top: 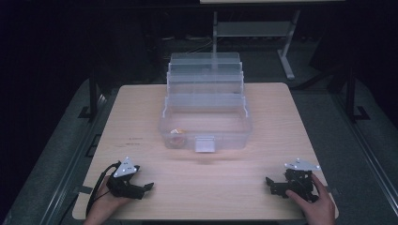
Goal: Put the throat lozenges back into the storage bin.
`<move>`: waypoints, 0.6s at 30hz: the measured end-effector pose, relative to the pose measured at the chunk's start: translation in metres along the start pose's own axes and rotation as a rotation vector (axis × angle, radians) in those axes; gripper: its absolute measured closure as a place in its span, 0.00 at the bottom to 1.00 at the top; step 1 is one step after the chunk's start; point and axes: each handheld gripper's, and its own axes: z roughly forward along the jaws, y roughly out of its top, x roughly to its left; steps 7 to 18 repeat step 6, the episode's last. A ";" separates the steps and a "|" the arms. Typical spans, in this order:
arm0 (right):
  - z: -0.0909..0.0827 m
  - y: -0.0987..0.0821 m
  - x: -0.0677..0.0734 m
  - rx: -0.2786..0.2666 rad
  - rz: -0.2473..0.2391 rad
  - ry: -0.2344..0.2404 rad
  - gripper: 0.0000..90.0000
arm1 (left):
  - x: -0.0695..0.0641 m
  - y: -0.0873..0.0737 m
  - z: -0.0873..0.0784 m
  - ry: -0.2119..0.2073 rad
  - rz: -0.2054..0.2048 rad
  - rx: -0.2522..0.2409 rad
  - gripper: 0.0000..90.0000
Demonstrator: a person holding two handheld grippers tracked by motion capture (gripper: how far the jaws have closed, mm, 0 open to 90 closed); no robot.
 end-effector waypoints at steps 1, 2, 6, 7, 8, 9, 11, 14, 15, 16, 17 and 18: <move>0.000 0.000 0.000 0.000 -0.001 0.000 0.00 | 0.000 0.000 0.000 0.001 0.001 0.001 0.12; 0.000 0.000 0.000 0.000 -0.001 0.000 0.00 | 0.000 0.000 0.000 0.001 0.001 0.000 0.12; 0.000 0.000 0.000 0.000 -0.001 0.000 0.00 | 0.000 0.000 0.000 0.001 0.002 0.001 0.12; 0.000 0.000 0.000 0.000 -0.001 0.000 0.00 | 0.000 0.000 0.000 0.001 0.002 0.001 0.12; 0.000 0.000 0.000 0.000 -0.001 0.000 0.00 | 0.000 0.000 0.000 0.001 0.002 0.001 0.12; 0.000 0.000 0.000 0.000 -0.001 0.000 0.00 | 0.000 0.000 0.000 0.001 0.002 0.001 0.12; 0.000 0.000 0.000 0.000 -0.001 0.000 0.00 | 0.000 0.000 0.000 0.001 0.002 0.001 0.12; 0.000 0.000 0.000 0.000 -0.001 0.000 0.00 | 0.000 0.000 0.000 0.001 0.002 0.001 0.12; 0.000 0.000 0.000 0.000 -0.001 0.000 0.00 | 0.000 0.000 0.000 0.001 0.002 0.001 0.12; 0.000 0.000 0.000 0.000 -0.001 0.000 0.00 | 0.000 0.000 0.000 0.001 0.002 0.001 0.12; 0.000 0.000 0.000 0.000 -0.001 0.000 0.00 | 0.000 0.000 0.000 0.001 0.002 0.001 0.12; 0.000 0.000 0.000 0.000 -0.001 0.000 0.00 | 0.000 0.000 0.000 0.001 0.002 0.001 0.12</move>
